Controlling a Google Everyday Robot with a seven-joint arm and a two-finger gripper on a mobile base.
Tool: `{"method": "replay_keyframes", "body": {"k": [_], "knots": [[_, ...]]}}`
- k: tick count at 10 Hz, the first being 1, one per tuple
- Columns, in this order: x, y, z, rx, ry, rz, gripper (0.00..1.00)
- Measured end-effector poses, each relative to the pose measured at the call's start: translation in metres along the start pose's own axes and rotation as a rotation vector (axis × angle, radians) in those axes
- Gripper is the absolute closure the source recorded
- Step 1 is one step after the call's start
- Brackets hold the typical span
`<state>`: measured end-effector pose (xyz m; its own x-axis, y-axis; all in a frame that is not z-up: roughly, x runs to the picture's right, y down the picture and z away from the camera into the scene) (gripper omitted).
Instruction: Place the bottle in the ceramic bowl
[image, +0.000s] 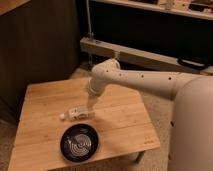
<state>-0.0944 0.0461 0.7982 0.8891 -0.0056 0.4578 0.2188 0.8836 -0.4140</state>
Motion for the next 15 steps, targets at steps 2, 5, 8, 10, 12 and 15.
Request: {"method": "replay_keyframes", "body": {"k": [2, 5, 8, 10, 12, 15], "knots": [[0.004, 0.001, 0.007, -0.012, -0.002, 0.008, 0.35], [0.009, 0.002, 0.015, -0.031, -0.005, 0.022, 0.35], [0.01, 0.003, 0.02, -0.042, -0.019, 0.026, 0.35], [0.011, 0.004, 0.024, -0.047, -0.035, 0.03, 0.35], [0.012, 0.004, 0.027, -0.05, -0.044, 0.032, 0.35], [0.013, 0.006, 0.033, -0.062, -0.056, 0.035, 0.35]]}}
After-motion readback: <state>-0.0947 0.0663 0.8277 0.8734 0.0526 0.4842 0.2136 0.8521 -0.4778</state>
